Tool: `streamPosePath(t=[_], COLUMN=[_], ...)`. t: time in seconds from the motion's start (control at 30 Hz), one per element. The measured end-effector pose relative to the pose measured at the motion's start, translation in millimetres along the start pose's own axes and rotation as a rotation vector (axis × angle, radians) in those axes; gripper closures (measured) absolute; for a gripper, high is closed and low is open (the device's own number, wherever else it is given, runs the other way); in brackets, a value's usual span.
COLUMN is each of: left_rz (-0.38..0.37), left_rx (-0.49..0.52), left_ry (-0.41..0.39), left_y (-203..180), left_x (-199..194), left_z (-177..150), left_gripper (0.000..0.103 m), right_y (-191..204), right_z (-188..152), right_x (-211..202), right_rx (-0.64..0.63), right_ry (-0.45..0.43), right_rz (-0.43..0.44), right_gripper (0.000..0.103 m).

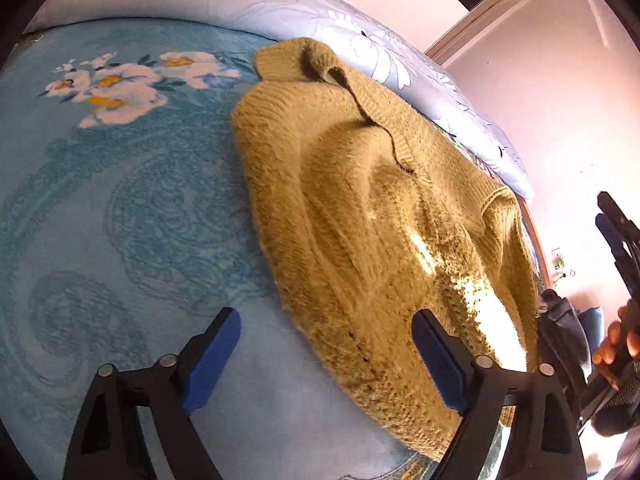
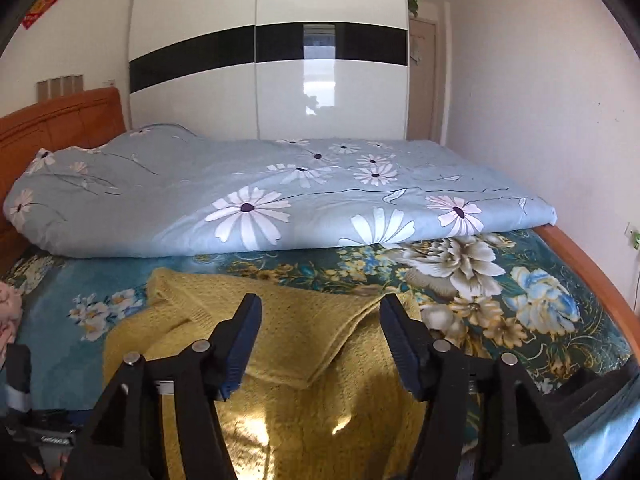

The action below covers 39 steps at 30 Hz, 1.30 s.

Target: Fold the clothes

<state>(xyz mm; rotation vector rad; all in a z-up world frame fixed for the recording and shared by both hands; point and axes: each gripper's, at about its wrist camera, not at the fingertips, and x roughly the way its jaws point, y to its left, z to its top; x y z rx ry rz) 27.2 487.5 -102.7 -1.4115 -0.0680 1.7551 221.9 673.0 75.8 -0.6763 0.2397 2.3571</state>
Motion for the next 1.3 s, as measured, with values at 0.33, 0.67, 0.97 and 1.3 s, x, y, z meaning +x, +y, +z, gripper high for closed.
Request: streamPosePath(t=[0.33, 0.67, 0.97, 1.3], left_rz=[-0.032, 0.102, 0.216, 0.164], left_rx=[-0.087, -0.079, -0.128, -0.141], left_ry=[0.012, -0.264, -0.310, -0.243], left_y=[-24.8, 56.5, 152.6, 179.6], left_x=[0.1, -152.4, -216.5, -203.4], left_z=[-23.8, 17.6, -26.9, -75.3], left_gripper=[0.092, 0.095, 0.095, 0.042], right_y=[17.9, 15.2, 34.3, 63.8], right_z=[-78.1, -125.3, -173.2, -200.1], right_x=[-84.5, -106.1, -78.9, -34.9], right_rx=[0.022, 0.076, 0.183, 0.261], right_ry=[-0.006, 0.104, 0.256, 0.384], right_rz=[0.068, 0.108, 0.223, 0.299], right_gripper=[0.038, 0.038, 0.038, 0.038])
